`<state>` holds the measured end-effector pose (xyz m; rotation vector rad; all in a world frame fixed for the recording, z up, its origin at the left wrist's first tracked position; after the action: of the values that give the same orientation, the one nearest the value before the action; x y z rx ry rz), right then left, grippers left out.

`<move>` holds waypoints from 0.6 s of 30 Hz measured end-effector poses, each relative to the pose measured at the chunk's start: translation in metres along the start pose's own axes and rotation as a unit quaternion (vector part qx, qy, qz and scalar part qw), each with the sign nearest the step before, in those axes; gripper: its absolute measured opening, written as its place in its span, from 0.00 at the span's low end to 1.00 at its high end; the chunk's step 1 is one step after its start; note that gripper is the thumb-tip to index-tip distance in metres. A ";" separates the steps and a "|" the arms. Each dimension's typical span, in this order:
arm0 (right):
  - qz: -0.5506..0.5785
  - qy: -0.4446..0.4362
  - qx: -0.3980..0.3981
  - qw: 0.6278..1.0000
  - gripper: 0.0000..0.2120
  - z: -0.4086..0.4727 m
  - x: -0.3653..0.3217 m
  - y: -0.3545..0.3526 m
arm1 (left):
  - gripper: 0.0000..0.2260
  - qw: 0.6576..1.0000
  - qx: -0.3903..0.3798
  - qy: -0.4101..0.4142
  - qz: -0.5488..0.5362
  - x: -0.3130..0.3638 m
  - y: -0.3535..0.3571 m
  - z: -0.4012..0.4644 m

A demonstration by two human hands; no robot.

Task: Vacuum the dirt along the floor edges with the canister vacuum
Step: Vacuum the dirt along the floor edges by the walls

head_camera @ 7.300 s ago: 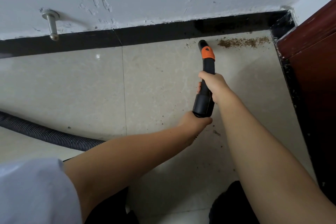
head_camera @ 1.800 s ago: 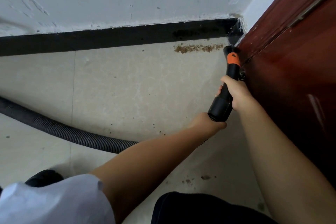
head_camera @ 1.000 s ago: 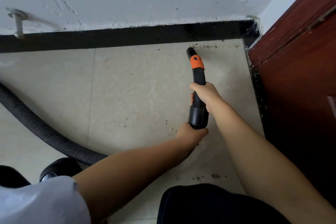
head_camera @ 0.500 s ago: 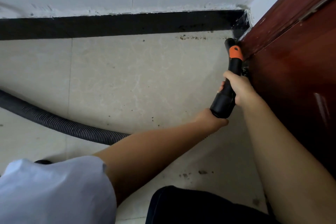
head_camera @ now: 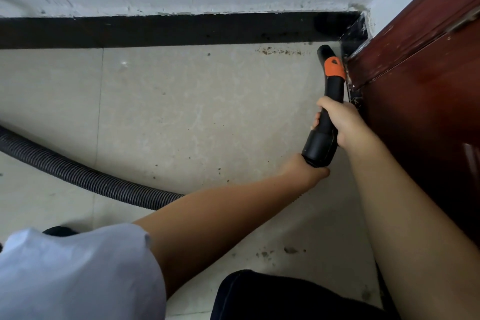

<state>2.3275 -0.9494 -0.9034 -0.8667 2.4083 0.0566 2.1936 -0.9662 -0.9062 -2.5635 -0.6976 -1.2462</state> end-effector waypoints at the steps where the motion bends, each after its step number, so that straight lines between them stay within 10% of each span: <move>1: -0.004 0.000 0.000 1.000 0.08 -0.002 0.001 0.002 | 0.08 1.000 0.001 0.000 -0.002 -0.002 -0.001 -0.001; 18: -0.119 -0.028 -0.093 0.988 0.07 -0.042 0.027 0.115 | 0.10 0.994 0.103 -0.017 -0.043 -0.049 -0.067 -0.041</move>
<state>2.2213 -0.8835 -0.8998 -1.2171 2.2570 0.2128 2.1057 -0.9392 -0.9201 -2.4136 -0.9022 -1.0930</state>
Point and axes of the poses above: each hand's wrist, its own z-axis towards the middle knuckle, its own y-axis out of the palm, x = y × z, the point moved 8 cm from there along z, towards the middle knuckle, and after that the axes turned 10 degrees about y, right-handed, at the moved point
